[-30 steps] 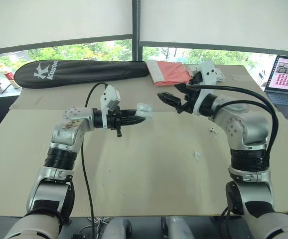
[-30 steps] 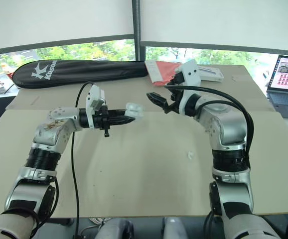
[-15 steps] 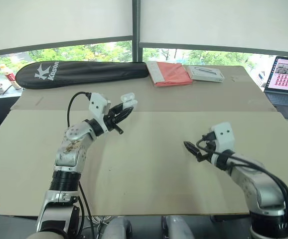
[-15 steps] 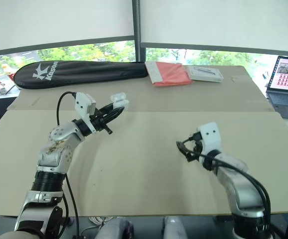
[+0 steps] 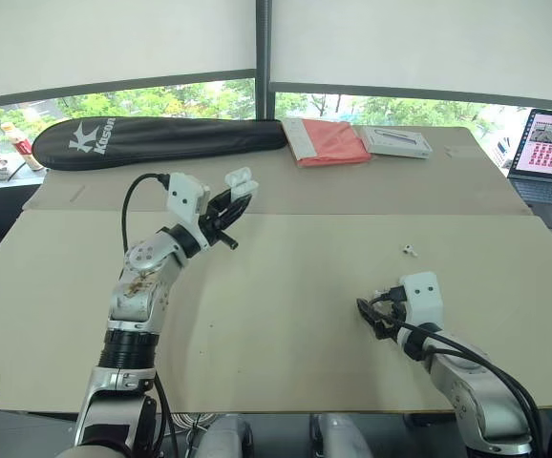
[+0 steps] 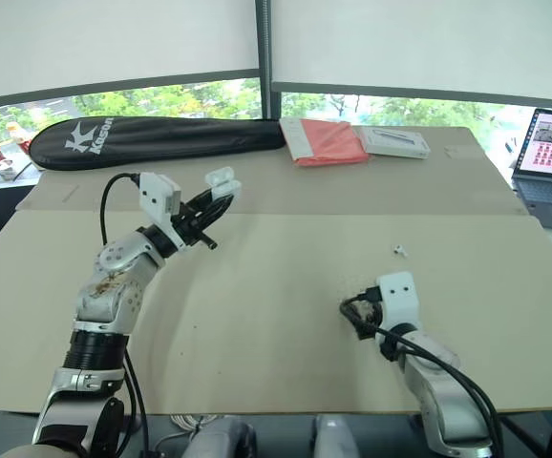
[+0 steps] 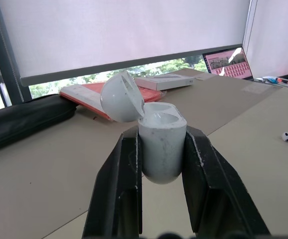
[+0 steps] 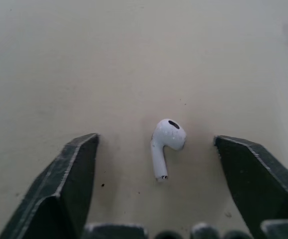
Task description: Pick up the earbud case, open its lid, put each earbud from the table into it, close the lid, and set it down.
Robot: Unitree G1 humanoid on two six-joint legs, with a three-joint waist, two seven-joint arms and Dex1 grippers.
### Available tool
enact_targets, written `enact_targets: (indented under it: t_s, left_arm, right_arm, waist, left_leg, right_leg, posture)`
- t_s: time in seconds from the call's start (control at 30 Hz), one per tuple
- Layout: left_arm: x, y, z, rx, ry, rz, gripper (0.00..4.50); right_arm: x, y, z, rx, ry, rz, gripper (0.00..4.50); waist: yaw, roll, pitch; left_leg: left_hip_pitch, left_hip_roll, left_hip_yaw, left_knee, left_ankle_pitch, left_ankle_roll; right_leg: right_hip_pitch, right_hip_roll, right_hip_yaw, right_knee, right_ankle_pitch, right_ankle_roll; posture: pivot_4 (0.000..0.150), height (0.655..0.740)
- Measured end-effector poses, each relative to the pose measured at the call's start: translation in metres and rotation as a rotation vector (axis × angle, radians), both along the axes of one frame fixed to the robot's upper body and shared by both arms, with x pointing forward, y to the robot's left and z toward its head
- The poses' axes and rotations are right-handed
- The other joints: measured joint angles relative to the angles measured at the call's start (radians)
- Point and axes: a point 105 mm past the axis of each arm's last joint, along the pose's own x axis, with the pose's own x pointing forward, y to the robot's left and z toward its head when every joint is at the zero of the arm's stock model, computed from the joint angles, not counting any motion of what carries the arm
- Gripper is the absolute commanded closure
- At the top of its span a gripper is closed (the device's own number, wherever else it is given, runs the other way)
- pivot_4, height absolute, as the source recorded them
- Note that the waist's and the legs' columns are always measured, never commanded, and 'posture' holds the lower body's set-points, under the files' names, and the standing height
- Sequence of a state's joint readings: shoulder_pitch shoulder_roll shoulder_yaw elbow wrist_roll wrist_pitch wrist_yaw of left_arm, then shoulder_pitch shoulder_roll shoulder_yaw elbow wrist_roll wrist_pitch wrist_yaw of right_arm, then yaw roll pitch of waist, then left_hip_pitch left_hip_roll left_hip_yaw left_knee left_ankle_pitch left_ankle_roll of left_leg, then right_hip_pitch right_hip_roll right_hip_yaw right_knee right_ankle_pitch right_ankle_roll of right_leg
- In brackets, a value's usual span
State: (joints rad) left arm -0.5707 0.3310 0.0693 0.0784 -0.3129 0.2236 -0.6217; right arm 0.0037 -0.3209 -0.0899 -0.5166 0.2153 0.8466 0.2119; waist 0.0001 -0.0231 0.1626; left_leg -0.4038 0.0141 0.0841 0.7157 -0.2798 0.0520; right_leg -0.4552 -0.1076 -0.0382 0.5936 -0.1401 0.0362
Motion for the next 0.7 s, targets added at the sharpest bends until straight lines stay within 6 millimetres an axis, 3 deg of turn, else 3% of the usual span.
enact_targets:
  t_s: [0.23, 0.27, 0.43, 0.53, 0.7]
  left_arm:
    - [0.002, 0.000, 0.003, -0.001, -0.007, 0.000, 3.93]
    - [0.002, 0.000, 0.002, 0.000, -0.006, 0.001, 3.93]
    - [0.002, -0.001, 0.002, 0.000, -0.007, 0.001, 3.93]
    - [0.002, 0.000, 0.004, -0.002, -0.023, 0.006, 3.93]
    - [0.001, 0.000, 0.000, 0.000, -0.028, 0.016, 3.93]
  right_arm:
    - [0.007, 0.008, 0.000, -0.011, -0.031, 0.015, 3.98]
    - [0.008, 0.009, 0.000, -0.013, -0.033, 0.019, 4.16]
    - [0.005, 0.006, 0.000, -0.036, -0.026, 0.070, 4.17]
    - [0.001, -0.005, 0.004, -0.100, 0.020, 0.212, 4.17]
    - [-0.010, -0.061, 0.017, -0.298, 0.217, 0.431, 4.17]
  waist:
    - [-0.003, 0.000, 0.000]
    - [-0.003, 0.000, 0.000]
    - [-0.003, 0.000, 0.000]
    - [0.000, 0.000, 0.000]
    - [0.008, -0.001, 0.000]
  left_leg:
    - [0.000, 0.000, 0.000, 0.000, 0.000, 0.000]
    - [0.000, 0.000, 0.000, 0.000, 0.000, 0.000]
    - [0.000, 0.000, 0.000, 0.000, 0.000, 0.000]
    - [0.000, 0.000, 0.000, 0.001, 0.000, 0.001]
    - [0.001, 0.000, 0.000, 0.000, -0.001, 0.002]
  right_leg:
    - [0.000, 0.000, 0.000, 0.000, 0.000, 0.000]
    - [0.000, 0.000, 0.000, 0.000, 0.000, 0.000]
    - [0.000, 0.000, 0.000, 0.000, 0.000, 0.000]
    - [0.000, 0.000, 0.000, -0.001, 0.000, 0.000]
    - [0.002, 0.000, 0.000, -0.002, 0.000, 0.000]
  posture:
    - [0.150, 0.7400]
    - [0.150, 0.7400]
    - [0.150, 0.7400]
    - [0.150, 0.7400]
    - [0.150, 0.7400]
